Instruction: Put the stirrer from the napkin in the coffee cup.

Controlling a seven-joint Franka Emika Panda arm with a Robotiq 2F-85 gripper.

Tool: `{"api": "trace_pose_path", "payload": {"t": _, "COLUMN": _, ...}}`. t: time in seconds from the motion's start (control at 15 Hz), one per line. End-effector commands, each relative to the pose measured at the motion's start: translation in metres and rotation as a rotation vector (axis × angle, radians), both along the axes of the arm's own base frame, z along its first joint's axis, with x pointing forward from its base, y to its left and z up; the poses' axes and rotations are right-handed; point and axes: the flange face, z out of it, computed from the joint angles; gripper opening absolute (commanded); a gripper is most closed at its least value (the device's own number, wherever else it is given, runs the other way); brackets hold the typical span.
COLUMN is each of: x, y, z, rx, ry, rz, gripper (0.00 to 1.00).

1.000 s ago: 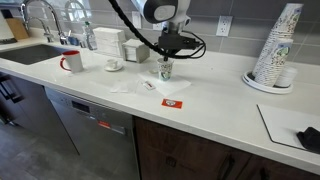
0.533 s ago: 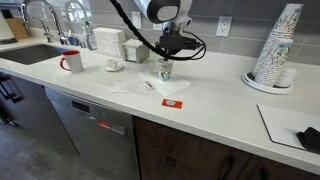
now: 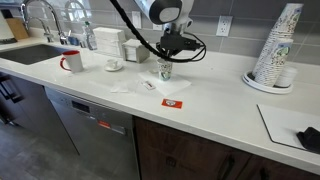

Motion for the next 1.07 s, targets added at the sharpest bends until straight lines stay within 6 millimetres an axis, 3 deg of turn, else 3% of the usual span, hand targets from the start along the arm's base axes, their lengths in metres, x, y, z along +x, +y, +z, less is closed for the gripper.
{"api": "trace_pose_path", "payload": {"t": 0.0, "x": 0.003, "y": -0.004, "z": -0.002, "rx": 0.018, "ry": 0.035, "rz": 0.005, "gripper": 0.36}}
{"api": "trace_pose_path", "payload": {"t": 0.27, "x": 0.002, "y": -0.005, "z": 0.000, "rx": 0.026, "ry": 0.049, "rz": 0.014, "gripper": 0.63}}
{"api": "trace_pose_path", "payload": {"t": 0.6, "x": -0.001, "y": -0.009, "z": 0.018, "rx": 0.027, "ry": 0.026, "rz": 0.011, "gripper": 0.99}}
{"api": "trace_pose_path", "payload": {"t": 1.0, "x": -0.016, "y": -0.006, "z": 0.047, "rx": -0.028, "ry": 0.089, "rz": -0.098, "gripper": 1.00}}
